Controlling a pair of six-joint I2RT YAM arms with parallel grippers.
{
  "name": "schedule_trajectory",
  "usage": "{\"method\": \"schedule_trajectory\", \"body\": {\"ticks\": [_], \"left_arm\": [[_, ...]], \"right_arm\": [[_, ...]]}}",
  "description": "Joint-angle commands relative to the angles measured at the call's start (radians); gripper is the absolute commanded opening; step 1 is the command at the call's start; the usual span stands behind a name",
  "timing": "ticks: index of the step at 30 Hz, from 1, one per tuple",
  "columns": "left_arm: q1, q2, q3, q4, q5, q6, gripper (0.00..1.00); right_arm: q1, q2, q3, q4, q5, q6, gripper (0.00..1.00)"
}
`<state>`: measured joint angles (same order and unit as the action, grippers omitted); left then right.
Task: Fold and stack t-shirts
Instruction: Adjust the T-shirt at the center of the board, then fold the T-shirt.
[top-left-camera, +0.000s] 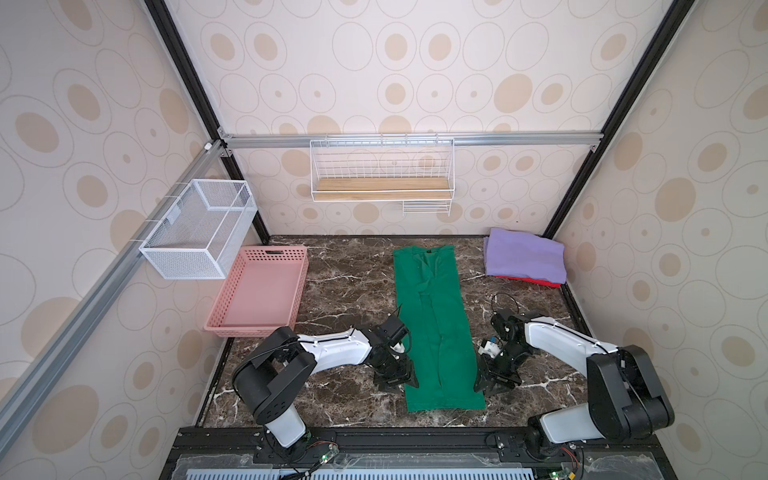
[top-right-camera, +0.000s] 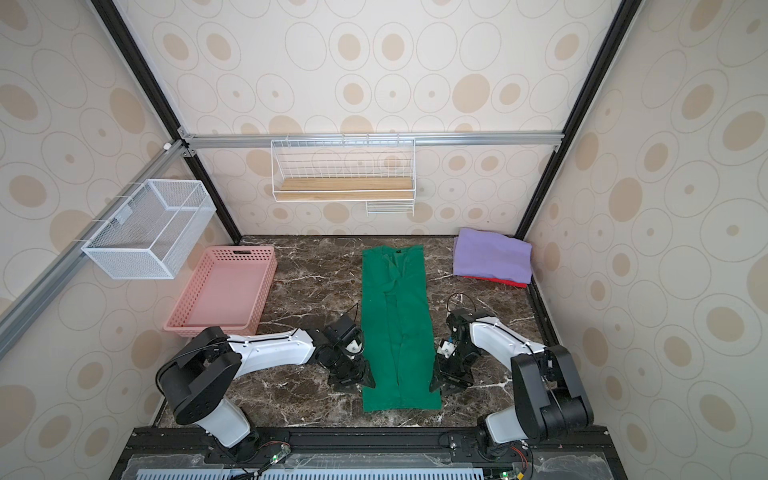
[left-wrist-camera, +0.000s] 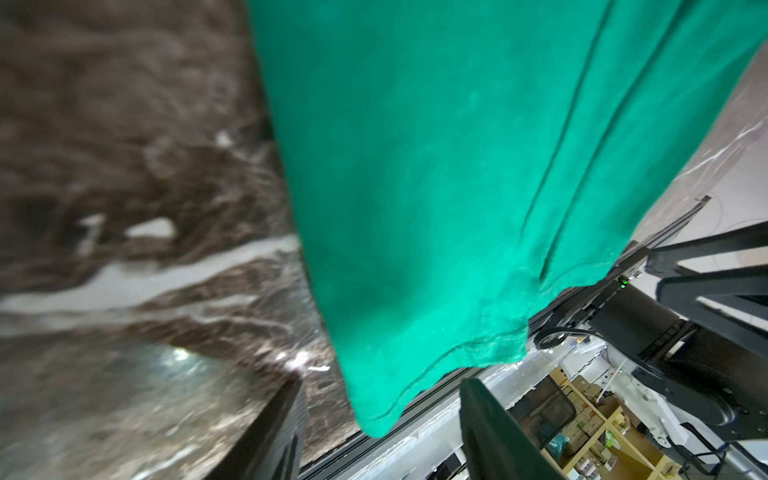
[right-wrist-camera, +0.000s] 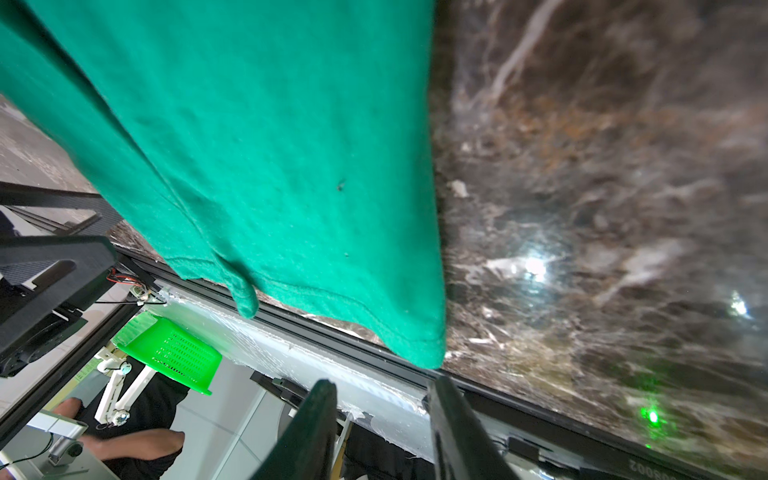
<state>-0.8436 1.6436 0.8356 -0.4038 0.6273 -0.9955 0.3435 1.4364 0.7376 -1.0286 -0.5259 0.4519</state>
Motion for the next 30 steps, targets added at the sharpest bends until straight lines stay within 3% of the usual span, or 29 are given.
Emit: {"method": "schedule_trajectory", "body": {"ticks": [1,12,18,25,30], "left_arm": [[-0.029,0.009,-0.034,0.015,-0.043,-0.045,0.62],[-0.078,0.005,-0.13,0.127,-0.064,-0.16,0.57],[-0.088,0.005,-0.152,0.144,-0.077,-0.188,0.39],[-0.088,-0.01,-0.141,0.086,-0.087,-0.165,0.03],[-0.087,-0.002,-0.089,0.0,-0.095,-0.106,0.0]], "right_arm": [[-0.002,-0.008,-0.01,-0.009,-0.018,-0.009,0.43],[-0.003,-0.004,-0.006,-0.008,-0.051,-0.024,0.43],[-0.003,-0.016,-0.006,-0.014,-0.052,-0.026,0.43],[-0.003,-0.021,-0.013,-0.021,-0.046,-0.008,0.43],[-0.003,-0.067,-0.044,-0.027,-0.048,0.049,0.43]]}}
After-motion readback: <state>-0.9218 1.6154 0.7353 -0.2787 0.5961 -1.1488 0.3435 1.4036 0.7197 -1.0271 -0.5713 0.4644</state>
